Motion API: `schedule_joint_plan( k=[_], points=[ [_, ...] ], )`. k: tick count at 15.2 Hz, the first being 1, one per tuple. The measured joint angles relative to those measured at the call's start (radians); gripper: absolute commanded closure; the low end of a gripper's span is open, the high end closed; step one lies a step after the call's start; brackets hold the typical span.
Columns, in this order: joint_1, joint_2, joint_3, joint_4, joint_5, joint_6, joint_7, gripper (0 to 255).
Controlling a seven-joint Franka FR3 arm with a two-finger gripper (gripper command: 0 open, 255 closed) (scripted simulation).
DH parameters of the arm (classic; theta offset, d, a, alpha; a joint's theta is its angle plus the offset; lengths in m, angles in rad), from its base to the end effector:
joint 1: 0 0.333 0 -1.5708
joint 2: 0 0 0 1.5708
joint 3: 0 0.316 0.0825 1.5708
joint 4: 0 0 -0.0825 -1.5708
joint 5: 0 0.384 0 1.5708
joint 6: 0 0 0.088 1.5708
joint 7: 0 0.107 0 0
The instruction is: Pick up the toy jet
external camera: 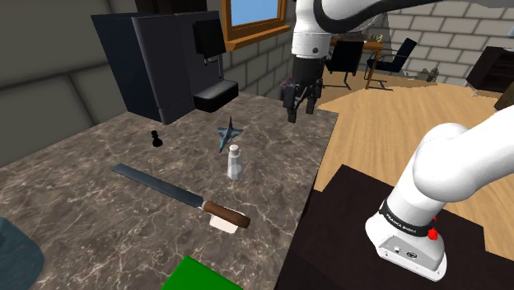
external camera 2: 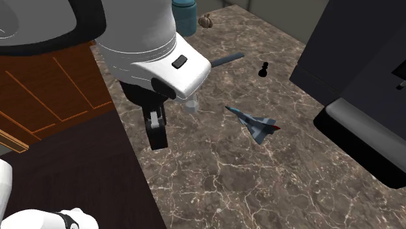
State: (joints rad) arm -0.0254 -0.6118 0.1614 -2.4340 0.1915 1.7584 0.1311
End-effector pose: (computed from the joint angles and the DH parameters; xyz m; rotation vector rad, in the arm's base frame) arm 0.3554 0.0716 0.5081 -3.0517 0.1060 0.1198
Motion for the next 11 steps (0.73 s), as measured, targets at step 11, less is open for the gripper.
schedule_joint_plan(
  k=[11],
  points=[
    [-0.070,0.343,0.150,0.107,0.030,0.359,0.401,0]
  ],
)
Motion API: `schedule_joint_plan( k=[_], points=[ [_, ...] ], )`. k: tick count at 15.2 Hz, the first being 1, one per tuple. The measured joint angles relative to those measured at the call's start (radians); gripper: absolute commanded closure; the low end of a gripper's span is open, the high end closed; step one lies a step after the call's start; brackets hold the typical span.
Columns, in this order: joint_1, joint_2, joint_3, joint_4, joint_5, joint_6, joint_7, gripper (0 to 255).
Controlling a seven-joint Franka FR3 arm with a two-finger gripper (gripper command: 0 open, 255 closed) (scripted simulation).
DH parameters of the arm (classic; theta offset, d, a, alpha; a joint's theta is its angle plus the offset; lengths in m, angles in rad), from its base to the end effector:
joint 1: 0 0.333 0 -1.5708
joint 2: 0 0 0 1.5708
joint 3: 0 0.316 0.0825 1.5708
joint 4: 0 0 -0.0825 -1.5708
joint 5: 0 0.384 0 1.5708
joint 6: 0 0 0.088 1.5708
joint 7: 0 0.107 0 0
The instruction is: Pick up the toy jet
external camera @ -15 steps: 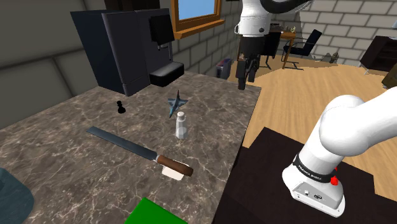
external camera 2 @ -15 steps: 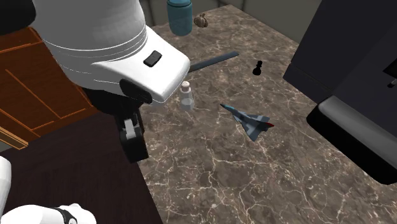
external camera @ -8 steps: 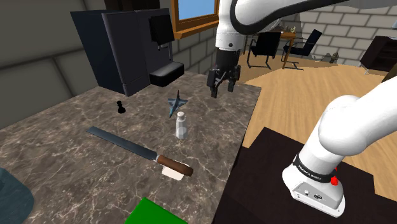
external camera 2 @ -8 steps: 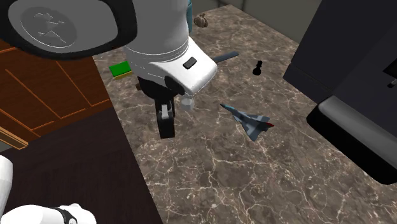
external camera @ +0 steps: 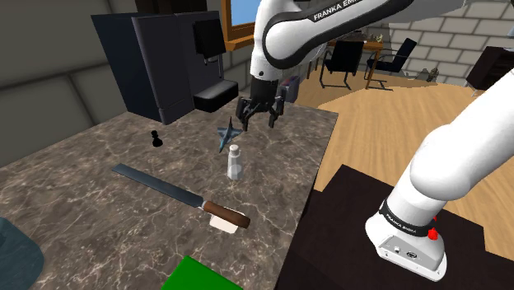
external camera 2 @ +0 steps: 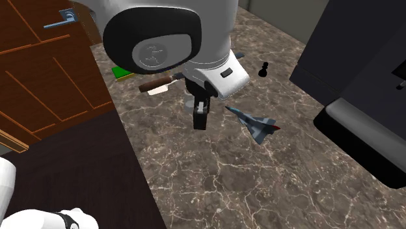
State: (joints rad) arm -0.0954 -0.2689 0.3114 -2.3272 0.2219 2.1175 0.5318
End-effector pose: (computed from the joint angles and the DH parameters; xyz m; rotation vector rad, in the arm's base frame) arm 0.4558 0.1146 0.4450 -2.9486 0.6520 -0.0116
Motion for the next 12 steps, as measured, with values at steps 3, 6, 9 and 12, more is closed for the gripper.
schedule_joint_plan(
  k=[3,6,9,12],
  points=[
    [-0.019,0.115,0.028,0.052,-0.032,0.094,0.119,0],
    [-0.033,0.223,0.041,0.120,-0.080,0.161,0.240,0],
    [-0.036,0.326,0.041,0.193,-0.136,0.216,0.367,0],
    [-0.032,0.410,0.029,0.261,-0.186,0.251,0.465,0]
  ],
)
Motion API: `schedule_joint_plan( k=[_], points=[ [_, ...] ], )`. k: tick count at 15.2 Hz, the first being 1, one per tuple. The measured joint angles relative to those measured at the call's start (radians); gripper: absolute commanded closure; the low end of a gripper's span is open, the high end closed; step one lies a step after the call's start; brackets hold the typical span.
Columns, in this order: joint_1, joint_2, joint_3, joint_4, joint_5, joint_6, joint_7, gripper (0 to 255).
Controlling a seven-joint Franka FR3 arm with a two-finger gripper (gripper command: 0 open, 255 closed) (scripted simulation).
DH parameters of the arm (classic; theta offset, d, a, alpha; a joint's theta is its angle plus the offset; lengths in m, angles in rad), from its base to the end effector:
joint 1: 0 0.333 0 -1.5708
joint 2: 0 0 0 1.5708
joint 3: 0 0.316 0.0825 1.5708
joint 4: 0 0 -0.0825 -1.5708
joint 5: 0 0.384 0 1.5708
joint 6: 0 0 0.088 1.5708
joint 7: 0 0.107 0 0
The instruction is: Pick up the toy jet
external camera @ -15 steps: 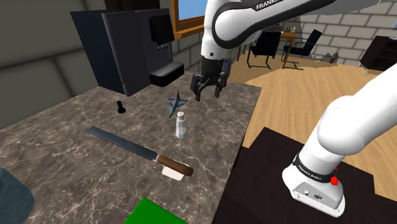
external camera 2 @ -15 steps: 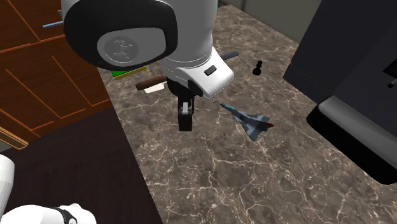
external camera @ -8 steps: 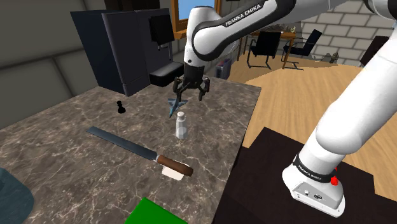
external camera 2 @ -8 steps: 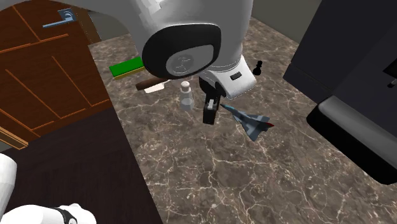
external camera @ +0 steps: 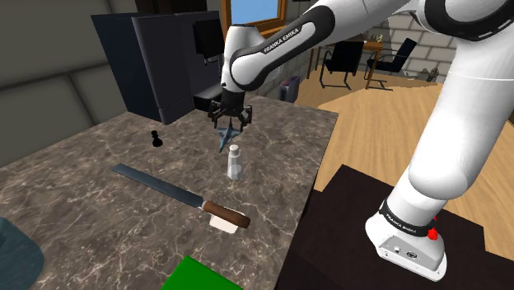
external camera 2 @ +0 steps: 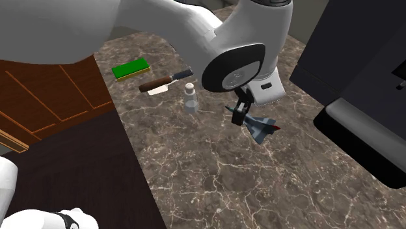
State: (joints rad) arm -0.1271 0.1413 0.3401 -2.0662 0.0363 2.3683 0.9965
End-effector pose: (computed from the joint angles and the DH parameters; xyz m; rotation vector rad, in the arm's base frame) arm 0.5751 0.1204 0.3854 -2.7377 1.1809 -0.1440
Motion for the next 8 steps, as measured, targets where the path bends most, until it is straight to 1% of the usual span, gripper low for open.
schedule_joint_plan(
  k=[7,8],
  points=[
    [0.008,0.068,-0.010,-0.019,-0.031,0.089,0.030,0],
    [0.009,0.074,-0.010,-0.019,-0.033,0.094,0.031,255]
  ],
)
